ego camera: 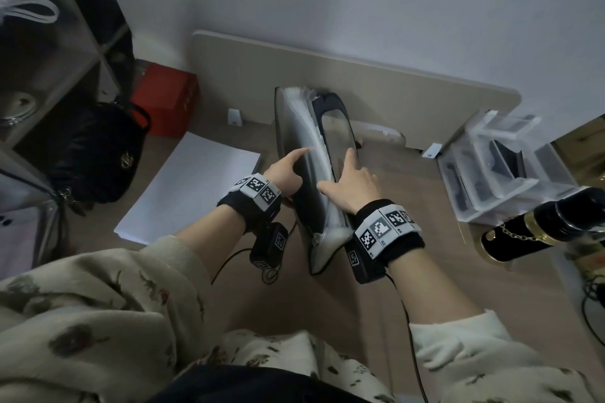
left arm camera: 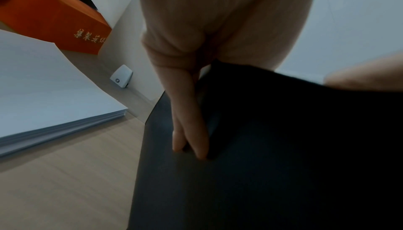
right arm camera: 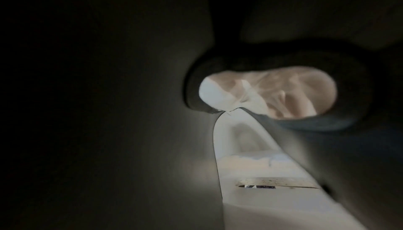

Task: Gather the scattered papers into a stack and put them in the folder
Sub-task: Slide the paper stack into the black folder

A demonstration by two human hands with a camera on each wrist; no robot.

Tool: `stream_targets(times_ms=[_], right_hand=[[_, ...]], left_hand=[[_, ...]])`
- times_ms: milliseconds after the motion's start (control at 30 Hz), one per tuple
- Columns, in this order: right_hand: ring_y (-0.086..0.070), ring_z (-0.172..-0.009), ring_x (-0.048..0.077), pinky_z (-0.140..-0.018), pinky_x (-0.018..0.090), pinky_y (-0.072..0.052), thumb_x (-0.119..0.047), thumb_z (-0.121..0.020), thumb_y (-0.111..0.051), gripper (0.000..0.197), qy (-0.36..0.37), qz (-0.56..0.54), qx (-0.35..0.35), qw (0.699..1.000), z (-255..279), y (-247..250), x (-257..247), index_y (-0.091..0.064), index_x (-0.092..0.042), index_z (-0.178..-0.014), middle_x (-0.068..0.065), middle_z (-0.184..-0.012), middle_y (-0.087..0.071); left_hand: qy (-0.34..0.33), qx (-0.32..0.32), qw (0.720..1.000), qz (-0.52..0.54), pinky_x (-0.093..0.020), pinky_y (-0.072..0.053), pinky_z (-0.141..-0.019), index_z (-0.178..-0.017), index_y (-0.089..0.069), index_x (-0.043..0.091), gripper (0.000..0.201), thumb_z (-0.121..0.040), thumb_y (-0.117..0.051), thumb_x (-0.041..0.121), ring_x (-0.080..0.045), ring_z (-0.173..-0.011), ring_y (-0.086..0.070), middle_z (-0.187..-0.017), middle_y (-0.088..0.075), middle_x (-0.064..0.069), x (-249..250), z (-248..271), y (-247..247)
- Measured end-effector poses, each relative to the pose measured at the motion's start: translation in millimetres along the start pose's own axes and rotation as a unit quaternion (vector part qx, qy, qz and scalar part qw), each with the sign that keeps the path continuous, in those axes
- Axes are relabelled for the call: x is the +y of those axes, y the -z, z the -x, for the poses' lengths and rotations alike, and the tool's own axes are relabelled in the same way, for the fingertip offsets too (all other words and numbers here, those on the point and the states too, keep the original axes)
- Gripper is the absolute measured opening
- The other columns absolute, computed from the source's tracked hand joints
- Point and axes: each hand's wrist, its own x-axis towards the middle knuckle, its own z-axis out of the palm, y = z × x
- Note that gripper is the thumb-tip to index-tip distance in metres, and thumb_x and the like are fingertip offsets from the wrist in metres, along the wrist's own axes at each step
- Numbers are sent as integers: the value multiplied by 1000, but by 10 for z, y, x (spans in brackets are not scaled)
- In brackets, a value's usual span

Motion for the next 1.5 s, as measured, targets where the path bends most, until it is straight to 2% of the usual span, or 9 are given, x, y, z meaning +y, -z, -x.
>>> stream_targets(times_ms=[200, 400, 600, 833, 1000, 1167, 1267, 1400, 1500], right_hand=[[-36, -132, 42, -102, 41, -37, -53, -75, -61, 108, -39, -54, -72, 995, 6, -70, -97, 8, -18, -151, 25, -152, -17], [-44, -128, 36, -97, 36, -40, -44, -76, -62, 105, -45, -53, -65, 995, -68, -113, -69, 4, -14, -152, 23, -146, -35], [-55, -113, 35, -94, 39, -48, -26, -75, -60, 85, -17, -113, -66, 991, -93, -90, 10, -17, -13, -147, 16, -131, -53], [-55, -114, 31, -94, 36, -48, -8, -69, -65, 79, -23, -238, 8, 971, -170, -80, 230, -35, -15, -141, 13, -127, -55], [-36, -135, 26, -104, 29, -32, 7, -78, -62, 87, -64, -323, 29, 944, -154, -38, 410, -18, -10, -151, 10, -151, -32], [-38, -134, 24, -103, 27, -33, 10, -79, -59, 86, -52, -350, 33, 935, -132, -71, 357, -17, -10, -151, 10, -150, -34], [-44, -129, 26, -107, 36, -39, 7, -76, -57, 89, -40, -352, 40, 934, -107, -142, 265, -18, -19, -151, 9, -143, -43], [-59, -88, 18, -88, 37, -54, 8, -72, -51, 94, -7, -342, 55, 938, -70, -170, 193, -21, -43, -146, -5, -101, -50], [-64, -89, 24, -86, 41, -56, 3, -68, -47, 94, 20, -337, 56, 940, -12, -181, 134, -23, -54, -139, -3, -129, -55]], left_hand=[[-15, 16, 999, -30, -21, -49, -46, -147, -21, 43, 82, -84, -37, -6, -21, -85, -65, -142, -46, -8, -20, -17, -3], [-22, -6, 1000, -20, -17, -45, -40, -147, -18, 45, 83, -85, -34, -8, -15, -61, -56, -137, -49, -14, -33, -16, 16], [-15, -19, 999, 31, -28, -57, -52, -144, -26, 47, 82, -86, -32, -11, -27, -98, -62, -141, -42, -5, -73, 68, 100], [27, 33, 994, 96, -36, -59, -53, -137, -45, 40, 75, -83, -30, -11, -34, -93, -66, -134, -49, -10, -263, 52, 175], [50, 76, 988, 126, -40, -60, -56, -138, -45, 32, 70, -85, -35, -12, -31, -90, -65, -136, -47, -10, -370, 10, 247], [38, 78, 992, 93, -44, -60, -65, -143, -38, 30, 71, -84, -33, -8, -23, -76, -66, -117, -53, -6, -268, 4, 183], [29, 70, 996, 52, -44, -61, -62, -144, -34, 34, 72, -82, -38, -3, -28, -95, -64, -130, -50, -6, -263, 20, 169], [31, 77, 996, 25, -44, -61, -62, -143, -33, 38, 73, -82, -40, -1, -29, -102, -59, -133, -48, -5, -303, 31, 206], [14, 76, 997, 30, -40, -61, -61, -141, -35, 39, 70, -82, -43, 2, -27, -100, -60, -126, -52, -5, -352, 5, 221]])
